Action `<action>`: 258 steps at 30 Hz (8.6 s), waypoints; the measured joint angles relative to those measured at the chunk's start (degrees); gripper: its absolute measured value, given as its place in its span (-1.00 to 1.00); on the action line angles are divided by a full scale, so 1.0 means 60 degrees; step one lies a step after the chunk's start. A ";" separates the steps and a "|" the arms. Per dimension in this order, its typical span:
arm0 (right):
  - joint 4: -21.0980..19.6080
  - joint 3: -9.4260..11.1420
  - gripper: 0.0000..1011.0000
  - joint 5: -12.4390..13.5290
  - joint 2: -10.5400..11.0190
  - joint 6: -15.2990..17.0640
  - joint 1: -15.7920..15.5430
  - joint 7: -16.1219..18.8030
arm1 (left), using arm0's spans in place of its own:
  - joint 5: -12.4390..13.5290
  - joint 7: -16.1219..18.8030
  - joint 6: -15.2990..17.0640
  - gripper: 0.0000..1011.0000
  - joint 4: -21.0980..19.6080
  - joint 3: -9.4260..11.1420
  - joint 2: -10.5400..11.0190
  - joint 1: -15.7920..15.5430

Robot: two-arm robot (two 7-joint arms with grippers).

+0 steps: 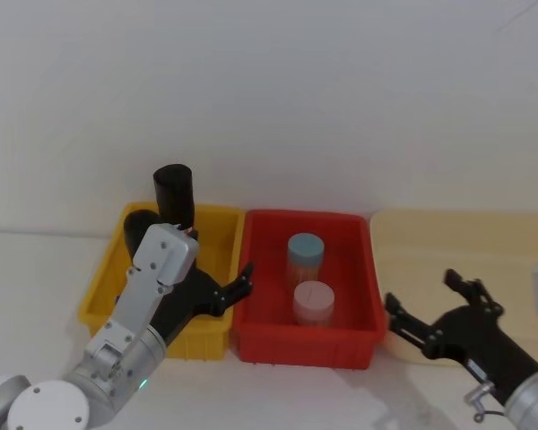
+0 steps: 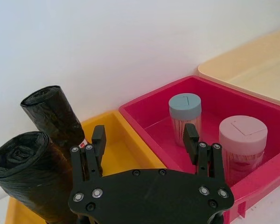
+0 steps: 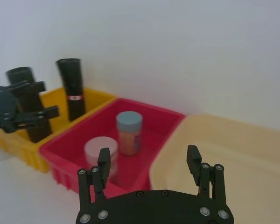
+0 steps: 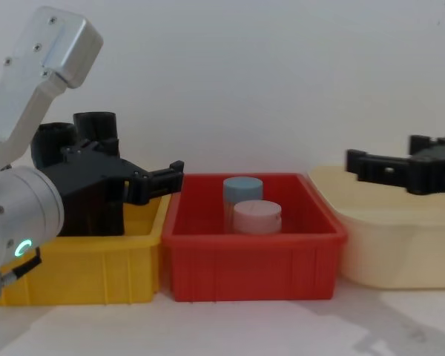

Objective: Pick up the garbage bag with the one hand and transfer it to the other hand.

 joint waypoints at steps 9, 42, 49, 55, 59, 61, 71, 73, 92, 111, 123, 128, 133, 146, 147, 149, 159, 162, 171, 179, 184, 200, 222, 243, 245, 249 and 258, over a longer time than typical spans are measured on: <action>0.0359 -0.0640 0.99 -0.0228 -0.0056 0.0672 0.0893 0.0517 | 0.0000 0.0000 0.0000 0.98 0.0000 0.0000 0.0000 0.0000; 0.2509 -0.2189 0.99 -0.1186 -0.0916 0.1730 0.3145 0.1494 | 0.0000 0.0000 0.0000 0.98 0.0000 0.0000 0.0000 0.0000; 0.2926 -0.2325 0.99 -0.1299 -0.1095 0.1778 0.3370 0.1572 | 0.0000 0.0000 0.0000 0.98 0.0000 0.0000 0.0000 0.0000; 0.3286 -0.2366 0.99 -0.1354 -0.1264 0.1787 0.3539 0.1584 | -0.0001 0.0000 0.0000 0.98 0.0000 0.0000 0.0001 0.0000; 0.3471 -0.2380 0.94 -0.1379 -0.1345 0.1788 0.3613 0.1588 | -0.0001 0.0000 0.0000 0.98 0.0000 0.0000 0.0000 0.0000; 0.3551 -0.2387 0.84 -0.1389 -0.1384 0.1788 0.3650 0.1590 | 0.0000 0.0000 0.0000 0.98 0.0000 0.0000 0.0000 0.0000; 0.3766 -0.2404 0.34 -0.1415 -0.1487 0.1779 0.3754 0.1600 | 0.0000 0.0000 0.0000 0.98 0.0000 -0.0001 0.0000 0.0000; 0.3797 -0.2405 0.31 -0.1418 -0.1502 0.1775 0.3766 0.1601 | 0.0000 0.0000 0.0000 0.98 0.0000 0.0000 0.0000 0.0000; 0.3388 -0.2056 0.31 -0.1537 -0.1454 0.1233 0.3641 0.1295 | 0.0000 0.0000 0.0000 0.98 0.0000 0.0000 0.0000 0.0000; 0.2163 -0.0619 0.31 -0.1585 -0.1168 0.0450 0.3452 0.0345 | 0.0000 0.0000 0.0000 0.98 0.0000 0.0000 0.0000 0.0000; 0.2158 0.0103 0.31 -0.1842 -0.0891 0.0860 0.3447 -0.0222 | 0.0000 0.0000 0.0000 0.98 0.0000 0.0000 0.0000 0.0000; 0.2483 0.0210 0.31 -0.2078 -0.0735 0.1264 0.3525 -0.0347 | 0.0000 0.0001 0.0000 0.98 0.0000 0.0000 0.0000 -0.0001; 0.2816 0.0178 0.31 -0.2246 -0.0655 0.1500 0.3607 -0.0350 | 0.0000 0.0000 0.0000 0.98 0.0000 0.0000 0.0001 0.0000; 0.3567 0.0012 0.67 -0.2576 -0.0603 0.1522 0.3824 -0.0242 | 0.0000 0.0000 0.0000 0.98 0.0000 0.0000 0.0000 0.0000; 0.3589 0.0007 0.71 -0.2589 -0.0602 0.1518 0.3831 -0.0237 | 0.0000 0.0001 0.0000 0.98 0.0000 0.0000 0.0000 0.0000; 0.3655 -0.0010 0.80 -0.2618 -0.0601 0.1508 0.3852 -0.0226 | 0.0000 0.0000 0.0000 0.98 0.0000 0.0000 0.0000 0.0000; 0.3861 -0.0054 0.98 -0.2712 -0.0593 0.1468 0.3908 -0.0194 | 0.0000 0.0000 0.0000 0.98 0.0000 0.0000 0.0000 0.0000; 0.3896 -0.0061 0.98 -0.2727 -0.0592 0.1460 0.3916 -0.0184 | 0.0000 -0.0007 0.0000 0.98 0.0000 -0.0002 -0.0004 -0.0001; 0.3955 -0.0072 0.98 -0.2755 -0.0592 0.1448 0.3933 -0.0171 | -0.0336 -0.0478 -0.0014 0.98 -0.0095 -0.0095 0.0009 -0.0066; 0.3982 -0.0081 0.98 -0.2763 -0.0592 0.1441 0.3938 -0.0165 | -0.0901 -0.0812 0.0305 0.98 -0.0670 -0.0333 0.0106 0.0214; 0.3994 -0.0083 0.98 -0.2769 -0.0592 0.1439 0.3942 -0.0164 | -0.1200 -0.0797 0.0674 0.98 -0.1296 -0.0579 0.0209 0.0649; 0.4011 -0.0084 0.98 -0.2775 -0.0592 0.1439 0.3949 -0.0165 | -0.1425 0.0324 0.1883 0.98 -0.2982 -0.1436 0.0295 0.1976; 0.4013 -0.0083 0.98 -0.2774 -0.0592 0.1440 0.3948 -0.0166 | -0.1658 0.0971 0.3318 0.98 -0.3059 -0.2268 0.0044 0.1568; 0.4013 -0.0083 0.98 -0.2774 -0.0592 0.1440 0.3948 -0.0166 | -0.2142 0.0676 0.4279 0.98 -0.2074 -0.2533 -0.0386 0.0552; 0.4013 -0.0083 0.98 -0.2774 -0.0592 0.1440 0.3948 -0.0166 | -0.2183 0.0660 0.4367 0.98 -0.1976 -0.2546 -0.0424 0.0493; 0.4012 -0.0083 0.98 -0.2774 -0.0592 0.1440 0.3949 -0.0166 | -0.2253 0.0572 0.4501 0.98 -0.1798 -0.2552 -0.0479 0.0394; 0.4012 -0.0083 0.98 -0.2774 -0.0592 0.1440 0.3949 -0.0166 | -0.2350 0.0412 0.4709 0.66 -0.1508 -0.2560 -0.0563 0.0241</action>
